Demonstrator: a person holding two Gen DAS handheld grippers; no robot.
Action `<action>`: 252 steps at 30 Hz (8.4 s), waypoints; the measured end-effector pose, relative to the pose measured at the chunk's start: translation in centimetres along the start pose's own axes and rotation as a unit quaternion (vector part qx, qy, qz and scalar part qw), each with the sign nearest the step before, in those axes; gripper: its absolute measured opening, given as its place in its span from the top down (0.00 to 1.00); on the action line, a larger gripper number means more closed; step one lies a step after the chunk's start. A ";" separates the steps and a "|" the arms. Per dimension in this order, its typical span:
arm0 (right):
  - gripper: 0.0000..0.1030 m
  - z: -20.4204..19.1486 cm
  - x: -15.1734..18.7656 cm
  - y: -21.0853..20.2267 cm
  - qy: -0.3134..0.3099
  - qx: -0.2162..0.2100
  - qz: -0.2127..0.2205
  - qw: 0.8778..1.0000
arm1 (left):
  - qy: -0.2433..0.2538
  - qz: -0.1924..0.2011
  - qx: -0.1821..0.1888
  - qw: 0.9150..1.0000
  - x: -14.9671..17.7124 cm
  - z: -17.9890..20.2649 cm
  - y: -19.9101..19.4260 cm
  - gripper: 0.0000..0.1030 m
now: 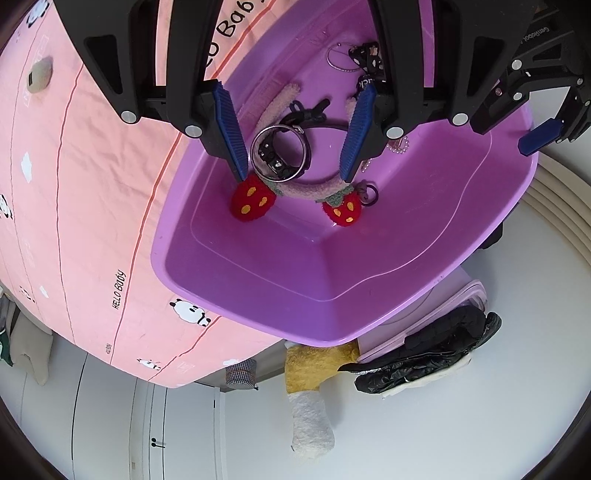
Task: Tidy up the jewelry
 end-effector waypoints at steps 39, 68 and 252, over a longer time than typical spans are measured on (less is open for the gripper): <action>0.52 27.6 20.1 -25.0 0.204 0.195 0.070 0.957 | 0.103 -0.036 0.150 0.983 15.3 21.2 -8.8 0.09; 0.48 40.5 25.9 -16.2 0.242 0.155 0.046 0.957 | 0.092 -0.124 0.079 0.985 29.3 26.3 -0.7 0.09; 0.39 0.2 1.3 -3.4 0.015 0.014 0.015 1.000 | -0.021 0.023 -0.031 0.999 -0.8 -1.4 -2.1 0.07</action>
Point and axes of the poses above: each gripper's, at about its wrist camera, not at the fingertips, and y roughly the way its jaws point, z to its right, x to its underside, the point moved 9 cm from there along y, roughly the way its jaws point, and after that the axes turned 12 degrees about z, right-handed, at the moved point
